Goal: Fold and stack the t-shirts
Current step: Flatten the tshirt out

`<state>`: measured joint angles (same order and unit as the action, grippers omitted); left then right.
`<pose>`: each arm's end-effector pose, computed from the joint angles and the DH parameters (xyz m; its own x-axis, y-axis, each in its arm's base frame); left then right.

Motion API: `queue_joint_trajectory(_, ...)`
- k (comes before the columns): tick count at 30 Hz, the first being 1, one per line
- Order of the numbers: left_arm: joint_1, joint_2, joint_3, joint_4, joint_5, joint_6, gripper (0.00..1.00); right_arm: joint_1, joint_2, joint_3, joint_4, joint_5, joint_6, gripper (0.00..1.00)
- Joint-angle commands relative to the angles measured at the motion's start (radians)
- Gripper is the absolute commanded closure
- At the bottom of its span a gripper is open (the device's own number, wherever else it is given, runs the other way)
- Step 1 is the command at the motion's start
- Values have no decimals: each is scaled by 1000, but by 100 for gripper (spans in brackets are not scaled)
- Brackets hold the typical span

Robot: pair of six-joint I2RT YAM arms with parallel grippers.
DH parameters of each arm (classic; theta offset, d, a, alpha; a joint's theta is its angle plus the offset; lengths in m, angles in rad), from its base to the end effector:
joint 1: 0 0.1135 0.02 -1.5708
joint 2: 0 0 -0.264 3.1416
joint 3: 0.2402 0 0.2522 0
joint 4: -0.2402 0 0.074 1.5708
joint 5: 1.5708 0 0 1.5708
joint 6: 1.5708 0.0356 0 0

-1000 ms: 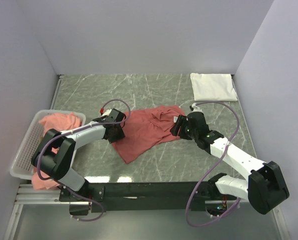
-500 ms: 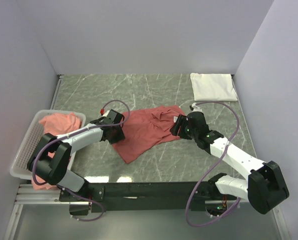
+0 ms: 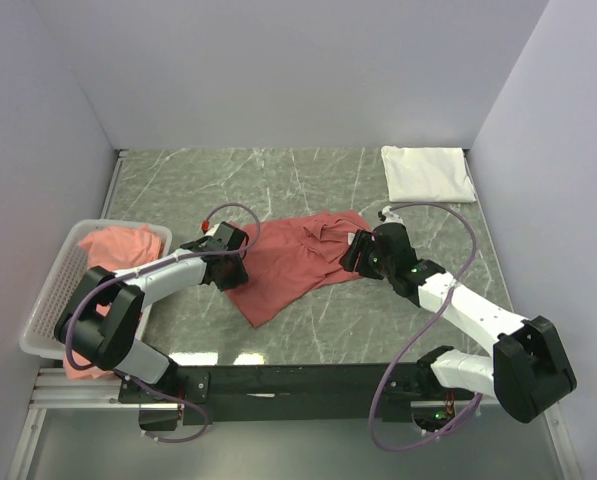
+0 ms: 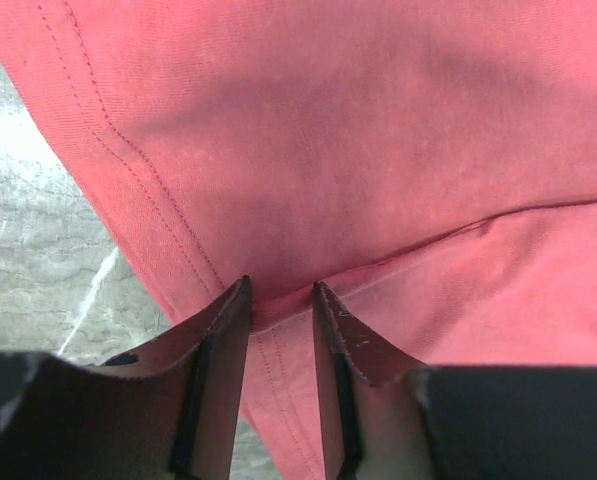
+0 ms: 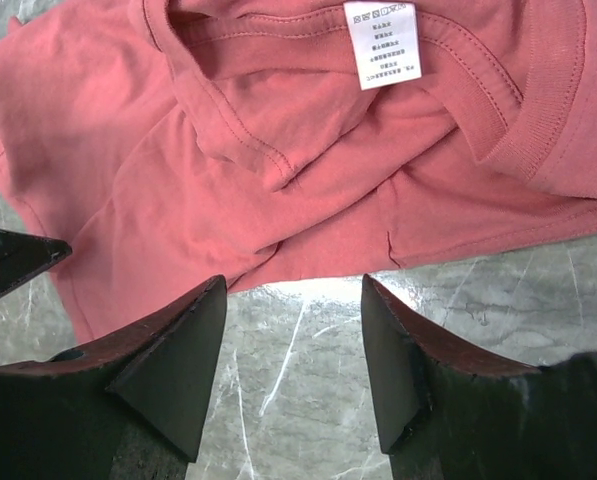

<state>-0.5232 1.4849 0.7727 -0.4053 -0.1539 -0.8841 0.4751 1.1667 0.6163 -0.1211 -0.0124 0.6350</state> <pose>0.2364 -0.1301 0.1637 -0.8306 -0.4031 -0.3842 -0.3261 0.9113 -0.2513 0.2151 0.1112 0.2111 -0.7218 0.2957 -0.6257 -0.0470 0.8811 0.4706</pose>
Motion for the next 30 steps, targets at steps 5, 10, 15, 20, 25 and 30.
queue_joint_trajectory(5, -8, -14, 4, 11, 7, 40, 68, -3, 21, 49, 35, -3, 0, 37)
queue_joint_trajectory(10, -9, -11, 2, 17, 20, 48, 82, -1, 47, 89, 31, -6, -3, 37)
queue_joint_trajectory(15, -11, -11, -1, 19, 30, 53, 97, 3, 93, 144, 29, -9, -3, 37)
queue_joint_trajectory(20, -11, -28, -7, 19, 39, 54, 99, 56, 189, 246, 6, 32, -14, 38)
queue_joint_trajectory(25, -11, -51, -16, 25, 56, 51, 99, 120, 327, 367, -9, 112, -27, 39)
queue_joint_trajectory(30, -11, -80, -24, 23, 68, 47, 99, 131, 468, 468, -38, 176, -46, 41)
